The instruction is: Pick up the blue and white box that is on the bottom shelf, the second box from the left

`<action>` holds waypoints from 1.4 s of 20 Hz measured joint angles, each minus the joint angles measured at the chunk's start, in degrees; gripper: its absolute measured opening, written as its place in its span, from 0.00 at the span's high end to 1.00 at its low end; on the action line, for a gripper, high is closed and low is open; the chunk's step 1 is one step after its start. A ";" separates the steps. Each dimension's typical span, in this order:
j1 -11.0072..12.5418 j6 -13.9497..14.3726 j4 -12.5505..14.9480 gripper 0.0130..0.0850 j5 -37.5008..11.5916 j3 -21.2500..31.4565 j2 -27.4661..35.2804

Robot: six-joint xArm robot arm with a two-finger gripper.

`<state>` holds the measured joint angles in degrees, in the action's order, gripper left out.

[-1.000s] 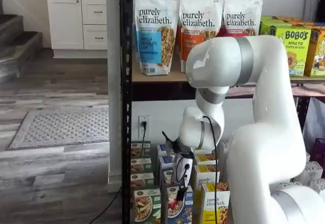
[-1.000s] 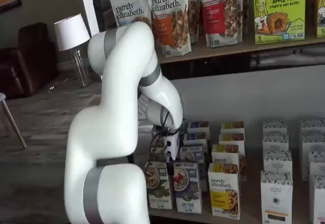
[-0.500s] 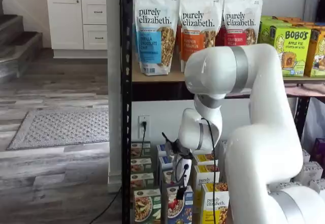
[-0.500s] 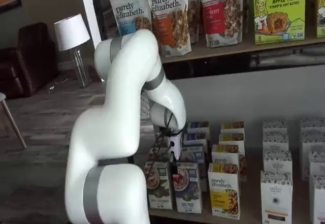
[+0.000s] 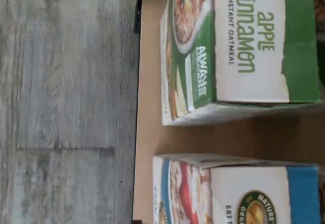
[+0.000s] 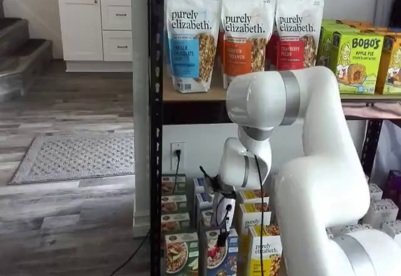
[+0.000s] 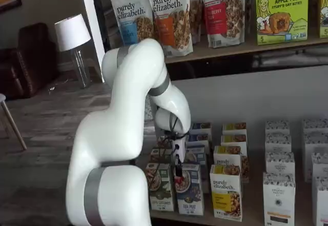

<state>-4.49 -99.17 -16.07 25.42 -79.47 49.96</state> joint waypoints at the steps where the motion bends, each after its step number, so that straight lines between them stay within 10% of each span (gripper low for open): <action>1: 0.05 -0.25 -0.25 0.00 0.04 -0.35 0.31; 28: 1.25 3.34 5.09 0.00 2.88 -9.00 7.76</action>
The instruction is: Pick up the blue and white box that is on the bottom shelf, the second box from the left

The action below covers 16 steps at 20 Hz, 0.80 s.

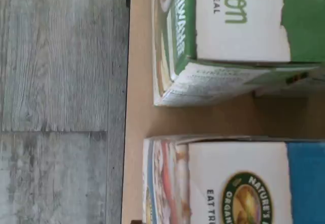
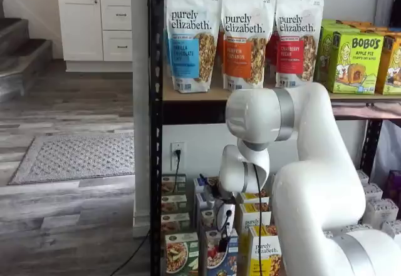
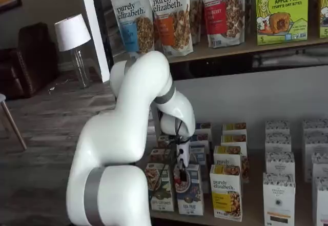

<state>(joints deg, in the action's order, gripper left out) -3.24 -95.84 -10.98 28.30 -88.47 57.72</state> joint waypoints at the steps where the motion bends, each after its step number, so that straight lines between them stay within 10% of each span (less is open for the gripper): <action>1: 0.01 0.41 0.48 0.00 0.17 -0.11 0.13; 16: -0.22 1.72 1.86 0.00 -0.24 1.31 -0.07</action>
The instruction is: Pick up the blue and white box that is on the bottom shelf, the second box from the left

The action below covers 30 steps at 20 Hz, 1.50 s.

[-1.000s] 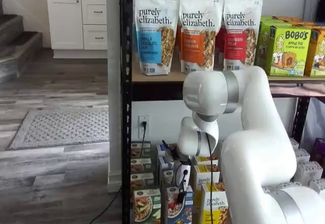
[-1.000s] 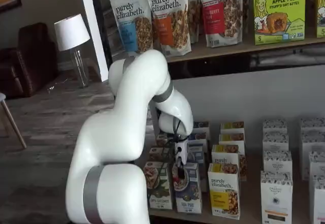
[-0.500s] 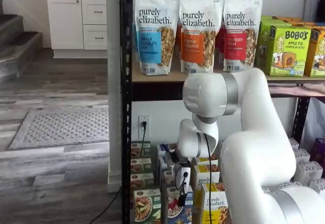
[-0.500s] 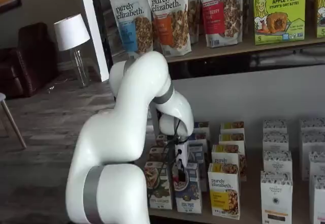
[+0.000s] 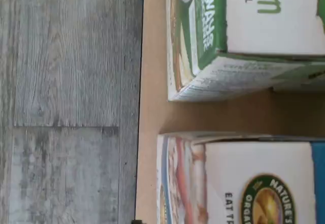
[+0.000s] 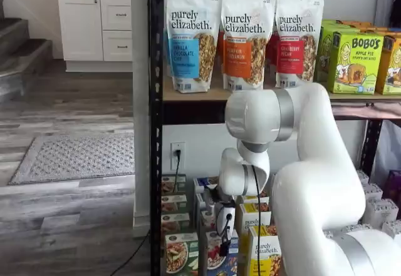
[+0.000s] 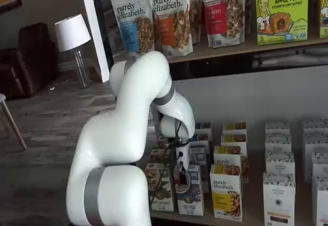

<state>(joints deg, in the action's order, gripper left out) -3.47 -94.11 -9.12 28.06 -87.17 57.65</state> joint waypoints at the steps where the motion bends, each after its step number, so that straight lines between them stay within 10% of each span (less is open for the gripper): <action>1: -0.01 0.00 -0.02 0.00 -0.04 0.06 -0.04; 11: -0.01 -0.13 -0.13 0.33 -0.38 1.56 -1.09; 22: -0.08 0.21 0.23 0.33 -0.99 2.63 -1.74; 30: 0.02 -0.26 -0.19 0.56 -1.29 3.58 -2.43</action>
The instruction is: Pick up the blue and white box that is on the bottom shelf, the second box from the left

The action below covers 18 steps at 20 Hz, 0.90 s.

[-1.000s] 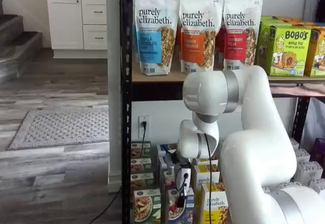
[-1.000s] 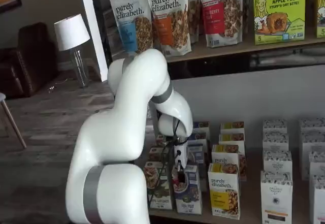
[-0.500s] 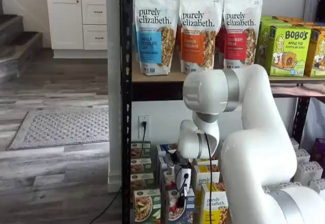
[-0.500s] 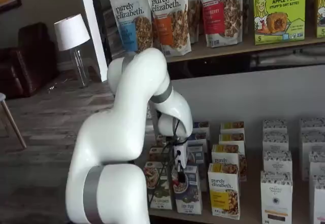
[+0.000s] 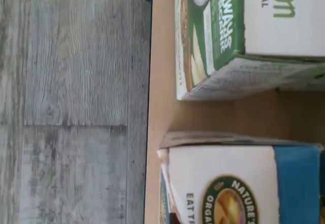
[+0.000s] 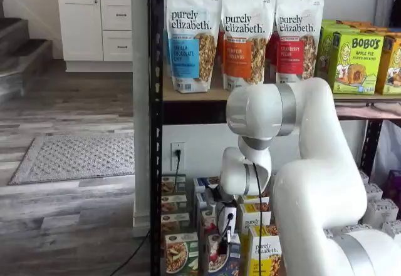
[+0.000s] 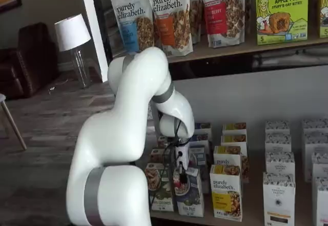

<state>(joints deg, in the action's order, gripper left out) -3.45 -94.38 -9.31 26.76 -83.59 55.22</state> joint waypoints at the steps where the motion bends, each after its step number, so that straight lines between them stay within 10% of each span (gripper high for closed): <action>1: -0.01 0.25 0.27 0.56 -0.40 0.23 -0.08; 18: -1.03 2.28 1.71 0.56 -2.75 10.69 -7.31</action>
<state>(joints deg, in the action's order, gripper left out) -4.49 -92.10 -7.60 24.02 -72.89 47.91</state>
